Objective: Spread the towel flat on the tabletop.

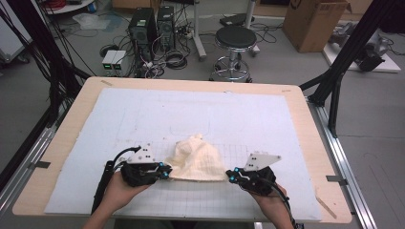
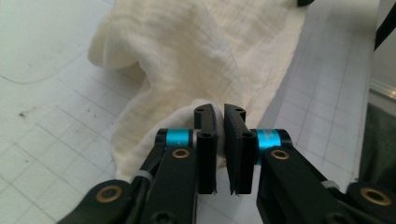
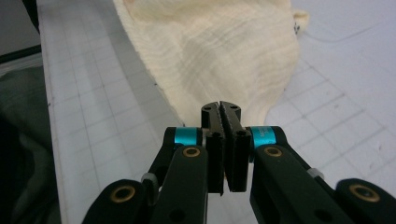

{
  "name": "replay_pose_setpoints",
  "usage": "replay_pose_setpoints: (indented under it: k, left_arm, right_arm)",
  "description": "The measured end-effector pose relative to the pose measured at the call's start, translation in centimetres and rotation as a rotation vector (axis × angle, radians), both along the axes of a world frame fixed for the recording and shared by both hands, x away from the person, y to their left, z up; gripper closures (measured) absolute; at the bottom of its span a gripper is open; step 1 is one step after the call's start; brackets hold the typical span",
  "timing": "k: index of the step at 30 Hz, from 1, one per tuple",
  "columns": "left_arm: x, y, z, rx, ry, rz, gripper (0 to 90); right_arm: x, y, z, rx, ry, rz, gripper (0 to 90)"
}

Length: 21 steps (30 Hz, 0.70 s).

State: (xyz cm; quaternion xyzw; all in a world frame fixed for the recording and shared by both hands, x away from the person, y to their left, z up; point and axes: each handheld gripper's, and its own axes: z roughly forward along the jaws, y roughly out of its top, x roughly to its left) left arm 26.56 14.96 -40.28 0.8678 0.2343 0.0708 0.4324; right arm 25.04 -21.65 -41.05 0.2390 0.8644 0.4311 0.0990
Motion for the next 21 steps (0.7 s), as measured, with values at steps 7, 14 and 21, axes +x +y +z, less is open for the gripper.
replay_pose_setpoints:
  k: [7,14,21]
  left_arm:
    - [-0.2,0.7,-1.1,0.010,0.015,-0.008,72.4]
    - [-0.1,2.5,-1.5,-0.019,0.039,0.019,70.7]
    - [0.7,1.6,-2.8,0.036,0.061,-0.005,63.9]
  right_arm:
    - [-0.7,-0.9,-1.5,-0.072,0.029,-0.002,88.9]
    - [-1.0,-1.1,-1.7,-0.069,0.032,0.016,85.2]
    - [-0.4,-0.4,-1.6,-0.032,0.032,0.029,69.5]
